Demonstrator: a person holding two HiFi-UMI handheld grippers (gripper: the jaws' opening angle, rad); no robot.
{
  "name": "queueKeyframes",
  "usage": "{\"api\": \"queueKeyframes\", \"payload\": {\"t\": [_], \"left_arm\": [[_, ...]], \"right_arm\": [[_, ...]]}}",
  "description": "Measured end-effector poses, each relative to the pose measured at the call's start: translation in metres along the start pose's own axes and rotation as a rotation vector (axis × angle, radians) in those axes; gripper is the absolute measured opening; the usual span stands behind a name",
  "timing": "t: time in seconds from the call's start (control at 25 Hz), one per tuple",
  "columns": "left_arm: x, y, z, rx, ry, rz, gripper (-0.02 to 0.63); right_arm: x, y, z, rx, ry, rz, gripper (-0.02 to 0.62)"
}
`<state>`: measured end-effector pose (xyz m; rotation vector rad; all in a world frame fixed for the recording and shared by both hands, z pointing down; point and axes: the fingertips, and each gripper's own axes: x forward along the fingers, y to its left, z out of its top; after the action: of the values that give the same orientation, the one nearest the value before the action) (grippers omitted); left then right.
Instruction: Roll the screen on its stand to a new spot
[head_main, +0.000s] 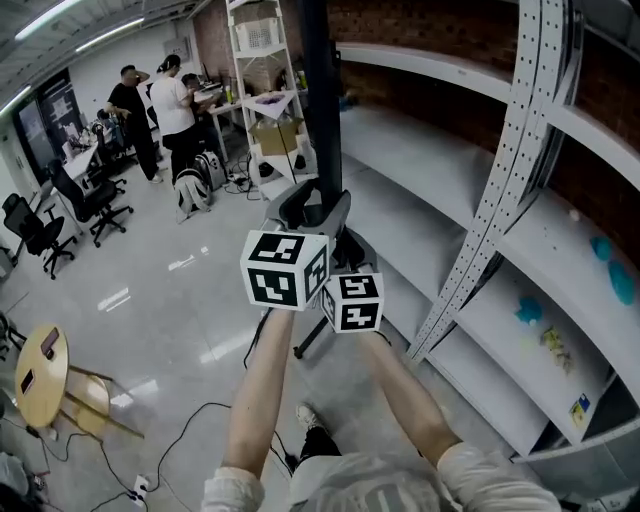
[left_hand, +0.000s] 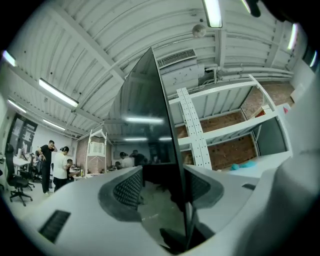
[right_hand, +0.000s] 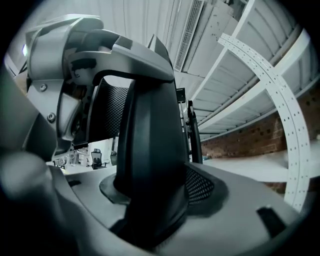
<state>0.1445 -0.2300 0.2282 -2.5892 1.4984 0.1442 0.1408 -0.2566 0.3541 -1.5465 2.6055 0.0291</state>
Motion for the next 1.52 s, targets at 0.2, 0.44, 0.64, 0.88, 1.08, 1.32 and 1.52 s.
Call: {"api": "queueKeyframes", "payload": {"t": [0.2, 0.44, 0.64, 0.88, 1.08, 1.32, 1.52], "left_arm": [[-0.036, -0.025, 0.012, -0.006, 0.000, -0.033, 0.249], [-0.075, -0.051, 0.020, -0.018, -0.007, -0.077, 0.249], [-0.111, -0.067, 0.024, -0.022, -0.001, -0.116, 0.249], [-0.163, -0.081, 0.037, -0.039, -0.014, -0.156, 0.248], [-0.198, -0.107, 0.045, -0.048, -0.020, -0.170, 0.247], [-0.231, -0.155, 0.051, -0.047, -0.018, -0.162, 0.247], [-0.256, -0.206, 0.059, -0.045, -0.021, -0.134, 0.245]], "right_arm": [[-0.041, 0.017, 0.004, -0.011, 0.015, -0.033, 0.261], [-0.084, 0.037, 0.012, -0.012, 0.008, -0.069, 0.261], [-0.117, 0.058, 0.010, -0.010, 0.011, -0.111, 0.261], [-0.158, 0.097, 0.019, -0.017, -0.002, -0.144, 0.262], [-0.199, 0.112, 0.023, -0.019, -0.011, -0.157, 0.262], [-0.258, 0.116, 0.026, -0.013, -0.020, -0.154, 0.262], [-0.314, 0.111, 0.033, -0.011, -0.027, -0.125, 0.264]]}}
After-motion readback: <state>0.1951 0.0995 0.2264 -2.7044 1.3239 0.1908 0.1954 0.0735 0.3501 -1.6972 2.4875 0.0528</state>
